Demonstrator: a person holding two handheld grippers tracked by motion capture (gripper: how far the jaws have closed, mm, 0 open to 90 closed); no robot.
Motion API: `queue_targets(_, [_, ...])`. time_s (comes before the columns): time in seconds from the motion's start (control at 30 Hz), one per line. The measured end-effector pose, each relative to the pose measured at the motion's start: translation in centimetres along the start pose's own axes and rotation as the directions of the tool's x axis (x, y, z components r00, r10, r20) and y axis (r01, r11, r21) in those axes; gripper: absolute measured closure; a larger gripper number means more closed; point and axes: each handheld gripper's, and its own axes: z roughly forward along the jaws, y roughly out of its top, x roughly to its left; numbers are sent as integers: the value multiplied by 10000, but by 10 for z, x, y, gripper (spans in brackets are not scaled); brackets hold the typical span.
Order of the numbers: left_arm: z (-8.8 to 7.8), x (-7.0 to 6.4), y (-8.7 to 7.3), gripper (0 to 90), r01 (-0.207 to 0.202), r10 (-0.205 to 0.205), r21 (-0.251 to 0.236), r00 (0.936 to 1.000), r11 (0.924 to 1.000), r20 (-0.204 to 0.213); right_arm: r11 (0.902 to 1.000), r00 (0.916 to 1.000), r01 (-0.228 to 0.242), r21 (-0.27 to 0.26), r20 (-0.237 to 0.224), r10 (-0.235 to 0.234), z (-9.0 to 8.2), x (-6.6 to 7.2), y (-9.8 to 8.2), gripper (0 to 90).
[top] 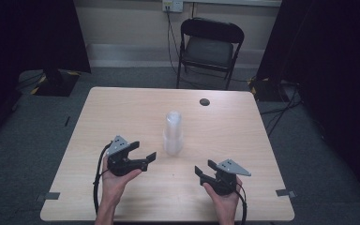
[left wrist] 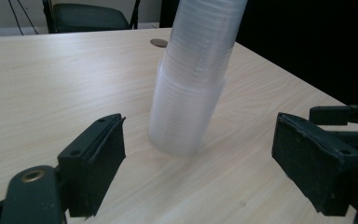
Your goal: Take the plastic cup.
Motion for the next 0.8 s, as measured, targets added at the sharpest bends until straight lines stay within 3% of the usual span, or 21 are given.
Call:
queue_targets(0.5, [46,1,42,167,-637,633,137,9976,9979,273,9999,9996,-109,-53,-269,107,-1,0,0,388])
queue_targets(0.8, [65,-4,61,211,-1294,1289,103,9908,9915,401,10000,9995,11,12,-328,-10,0,4,0,388])
